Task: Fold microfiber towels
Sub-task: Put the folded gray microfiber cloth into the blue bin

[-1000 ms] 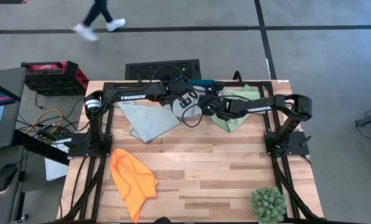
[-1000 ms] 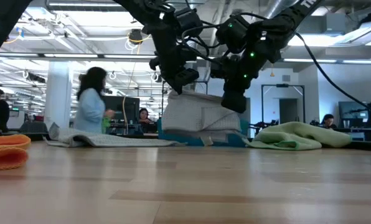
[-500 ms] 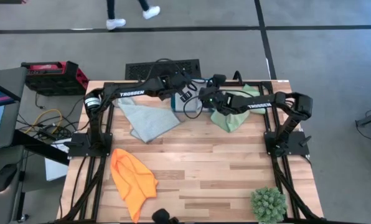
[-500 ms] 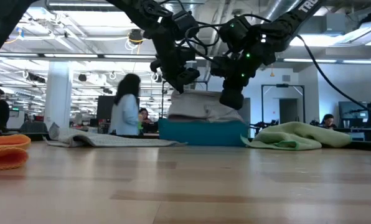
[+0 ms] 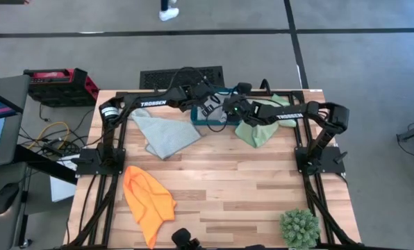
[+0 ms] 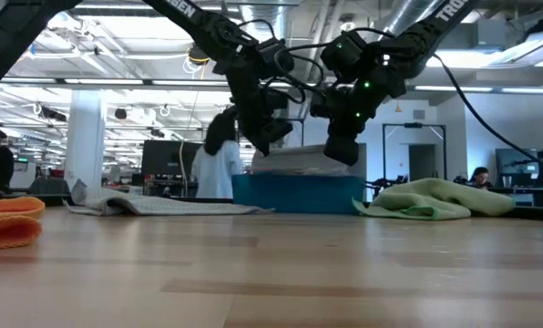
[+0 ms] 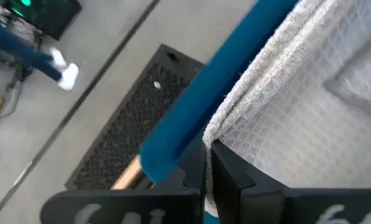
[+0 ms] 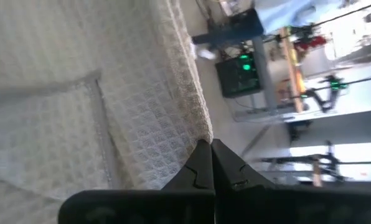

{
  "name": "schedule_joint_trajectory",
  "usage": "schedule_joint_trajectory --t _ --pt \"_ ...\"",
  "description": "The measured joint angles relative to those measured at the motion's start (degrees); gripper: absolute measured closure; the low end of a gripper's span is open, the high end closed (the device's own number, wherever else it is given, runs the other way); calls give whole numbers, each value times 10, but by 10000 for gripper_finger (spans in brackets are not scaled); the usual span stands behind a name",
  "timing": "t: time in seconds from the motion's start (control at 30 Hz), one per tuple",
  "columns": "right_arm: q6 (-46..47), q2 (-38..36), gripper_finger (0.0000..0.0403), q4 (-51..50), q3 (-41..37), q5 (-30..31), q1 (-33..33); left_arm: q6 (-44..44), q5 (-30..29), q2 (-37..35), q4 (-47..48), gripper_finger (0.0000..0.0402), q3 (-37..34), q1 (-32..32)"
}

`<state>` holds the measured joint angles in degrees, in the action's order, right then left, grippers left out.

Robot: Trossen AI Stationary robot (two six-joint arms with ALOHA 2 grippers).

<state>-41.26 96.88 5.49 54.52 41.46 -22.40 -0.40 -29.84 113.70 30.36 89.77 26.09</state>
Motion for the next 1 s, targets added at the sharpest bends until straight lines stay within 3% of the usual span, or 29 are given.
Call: schedule_joint_trajectory --t 0.47,1.0 --pt "23 0 396 -10 0 -41 -15 7 21 8 -4 401 0 8" --pt "19 -3 400 -24 0 -19 17 22 13 3 68 401 32 -19"
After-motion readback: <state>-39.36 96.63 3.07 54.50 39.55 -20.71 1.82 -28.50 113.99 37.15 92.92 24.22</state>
